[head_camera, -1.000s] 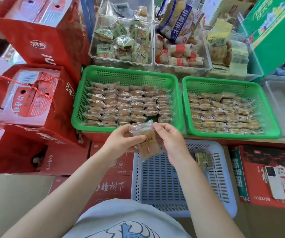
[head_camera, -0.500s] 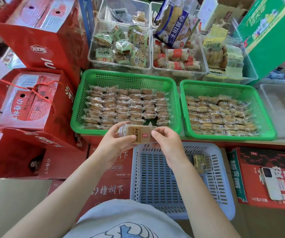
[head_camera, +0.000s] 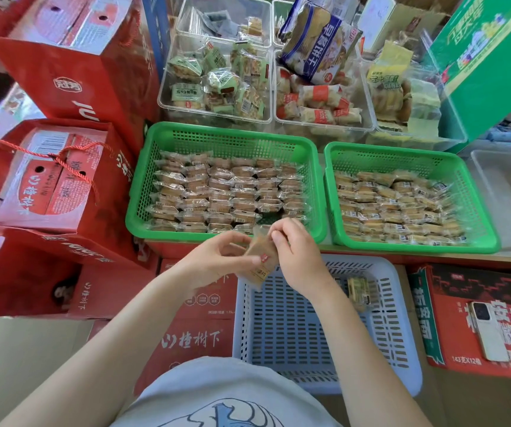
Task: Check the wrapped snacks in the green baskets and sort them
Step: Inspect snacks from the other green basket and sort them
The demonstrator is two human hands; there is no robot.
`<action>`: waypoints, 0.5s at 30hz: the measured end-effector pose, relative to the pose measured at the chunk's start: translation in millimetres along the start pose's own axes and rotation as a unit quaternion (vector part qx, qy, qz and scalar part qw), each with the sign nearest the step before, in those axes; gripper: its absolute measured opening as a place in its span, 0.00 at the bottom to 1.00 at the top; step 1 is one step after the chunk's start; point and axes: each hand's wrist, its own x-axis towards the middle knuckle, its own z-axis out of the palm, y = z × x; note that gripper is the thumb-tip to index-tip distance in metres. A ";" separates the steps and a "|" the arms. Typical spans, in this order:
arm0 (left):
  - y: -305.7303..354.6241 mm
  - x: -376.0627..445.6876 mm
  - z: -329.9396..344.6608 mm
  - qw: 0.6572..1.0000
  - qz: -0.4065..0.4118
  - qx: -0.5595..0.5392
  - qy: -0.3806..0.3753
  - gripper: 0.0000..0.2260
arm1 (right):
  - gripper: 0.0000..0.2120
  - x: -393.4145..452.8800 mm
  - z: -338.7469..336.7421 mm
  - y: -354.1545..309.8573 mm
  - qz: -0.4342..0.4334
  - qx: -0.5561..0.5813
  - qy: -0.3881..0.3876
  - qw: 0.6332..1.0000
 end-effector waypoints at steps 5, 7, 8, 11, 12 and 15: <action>11.2 2.5 9.7 0.995 0.031 -0.070 0.057 0.05 | 0.09 -0.4 -3.5 -4.2 -0.024 0.011 -0.016 1.000; 9.5 4.8 11.7 0.991 0.023 -0.106 0.077 0.03 | 0.08 -1.4 -3.7 -4.2 -0.008 0.042 -0.003 0.999; 8.1 6.3 12.4 0.988 0.016 -0.125 0.092 0.03 | 0.07 -2.1 -3.8 -3.5 0.006 0.060 0.005 0.998; 6.5 7.6 13.5 0.971 -0.004 -0.202 0.129 0.03 | 0.06 -4.4 -6.4 -1.5 0.083 0.190 0.019 0.978; 5.7 8.1 12.9 0.965 -0.006 -0.225 0.134 0.02 | 0.06 -4.6 -7.0 -0.5 0.108 0.235 0.011 0.966; 3.2 10.7 9.1 0.954 -0.007 -0.270 0.127 0.07 | 0.03 -3.5 -6.3 4.5 0.134 0.251 -0.007 0.959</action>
